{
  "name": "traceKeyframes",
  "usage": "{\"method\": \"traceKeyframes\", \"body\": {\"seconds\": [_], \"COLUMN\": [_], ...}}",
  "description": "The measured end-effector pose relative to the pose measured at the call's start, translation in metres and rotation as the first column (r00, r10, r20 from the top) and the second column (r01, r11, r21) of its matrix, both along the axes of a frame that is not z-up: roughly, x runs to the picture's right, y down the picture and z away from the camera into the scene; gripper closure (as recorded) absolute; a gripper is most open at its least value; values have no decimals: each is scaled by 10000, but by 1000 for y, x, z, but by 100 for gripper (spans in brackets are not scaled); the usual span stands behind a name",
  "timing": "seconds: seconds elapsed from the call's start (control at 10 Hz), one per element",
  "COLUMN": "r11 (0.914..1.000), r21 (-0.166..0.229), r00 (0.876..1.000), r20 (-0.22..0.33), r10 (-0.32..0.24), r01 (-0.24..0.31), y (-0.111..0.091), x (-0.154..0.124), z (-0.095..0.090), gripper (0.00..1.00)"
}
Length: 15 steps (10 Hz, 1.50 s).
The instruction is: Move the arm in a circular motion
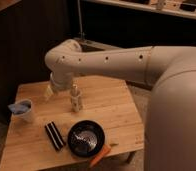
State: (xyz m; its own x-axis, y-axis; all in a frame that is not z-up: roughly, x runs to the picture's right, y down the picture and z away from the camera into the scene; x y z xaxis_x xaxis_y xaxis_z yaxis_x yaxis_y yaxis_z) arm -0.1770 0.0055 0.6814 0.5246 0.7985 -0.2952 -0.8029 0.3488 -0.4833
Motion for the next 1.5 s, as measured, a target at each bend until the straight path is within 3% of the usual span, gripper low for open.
{"method": "traceKeyframes", "body": {"seconds": [0.3,0.5,0.8,1.0,1.1,1.4,1.5], "r11": [9972,9941,9861,9769,9680,9427,9300], "r21": [743,991,964,911,881,811,810], "r00": [9999,9984,9857,9704,9561,9172,8977], "r20": [27,-291,-885,-1291,-1588,-2178,-2435], "r10": [102,482,1436,2040,2464,3338,3673], "r01": [-104,-451,-1350,-1933,-2348,-3238,-3586], "y": [-65,-107,-145,-148,-141,-112,-95], "x": [13,40,91,135,167,230,255], "z": [26,53,87,94,92,78,69], "gripper": [20,20,20,20,20,20,20]}}
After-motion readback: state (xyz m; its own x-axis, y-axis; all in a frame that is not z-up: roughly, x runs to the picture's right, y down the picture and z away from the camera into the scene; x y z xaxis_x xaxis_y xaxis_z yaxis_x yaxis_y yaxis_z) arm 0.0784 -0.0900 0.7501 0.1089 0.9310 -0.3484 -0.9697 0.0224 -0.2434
